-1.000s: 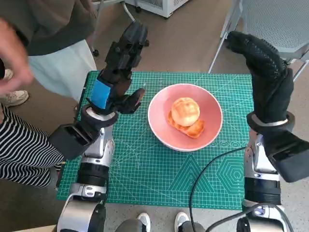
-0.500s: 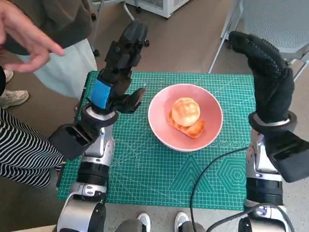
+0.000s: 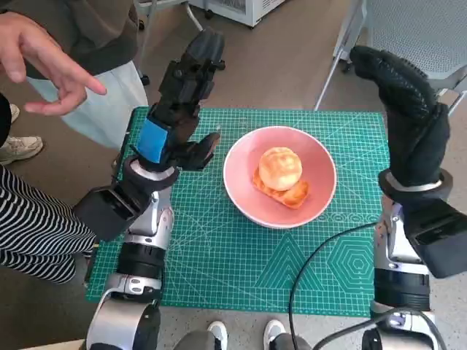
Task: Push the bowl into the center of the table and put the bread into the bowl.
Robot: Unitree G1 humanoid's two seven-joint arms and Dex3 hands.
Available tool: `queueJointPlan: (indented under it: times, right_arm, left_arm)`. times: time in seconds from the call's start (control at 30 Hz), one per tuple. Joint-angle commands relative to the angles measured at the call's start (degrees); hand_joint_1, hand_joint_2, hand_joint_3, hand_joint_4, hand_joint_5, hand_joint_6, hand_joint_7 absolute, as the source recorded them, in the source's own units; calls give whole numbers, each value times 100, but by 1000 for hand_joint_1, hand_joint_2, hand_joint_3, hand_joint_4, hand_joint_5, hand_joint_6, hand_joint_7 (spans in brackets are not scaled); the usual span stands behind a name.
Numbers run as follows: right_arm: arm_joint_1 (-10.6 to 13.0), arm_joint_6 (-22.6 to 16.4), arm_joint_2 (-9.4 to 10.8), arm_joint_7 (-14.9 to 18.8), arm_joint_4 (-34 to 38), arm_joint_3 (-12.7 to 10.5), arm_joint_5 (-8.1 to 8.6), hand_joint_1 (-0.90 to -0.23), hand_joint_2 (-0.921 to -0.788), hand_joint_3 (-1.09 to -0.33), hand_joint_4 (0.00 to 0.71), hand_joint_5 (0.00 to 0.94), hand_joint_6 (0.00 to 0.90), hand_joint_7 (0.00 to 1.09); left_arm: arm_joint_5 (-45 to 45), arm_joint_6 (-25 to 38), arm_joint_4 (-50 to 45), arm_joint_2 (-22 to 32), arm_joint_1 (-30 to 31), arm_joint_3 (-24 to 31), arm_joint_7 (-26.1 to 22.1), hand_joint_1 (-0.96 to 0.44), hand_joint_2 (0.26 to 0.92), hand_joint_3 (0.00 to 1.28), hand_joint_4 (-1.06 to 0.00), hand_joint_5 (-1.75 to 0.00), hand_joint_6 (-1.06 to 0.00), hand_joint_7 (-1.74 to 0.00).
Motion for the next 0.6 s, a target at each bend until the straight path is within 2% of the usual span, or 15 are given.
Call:
queueJointPlan:
  times: [0.03,0.6]
  right_arm:
    - [167,48,-47,-55,-5,3,-80,-611,-921,-690,211,9,-1,644]
    - [169,17,-56,-97,-2,20,-85,-616,-921,-688,207,6,-1,638]
  left_arm:
    - [-105,26,-37,20,-78,13,-58,-735,921,522,-12,-5,1,-283]
    - [-256,110,-69,-1,-43,21,-161,-749,921,511,-23,-8,1,-300]
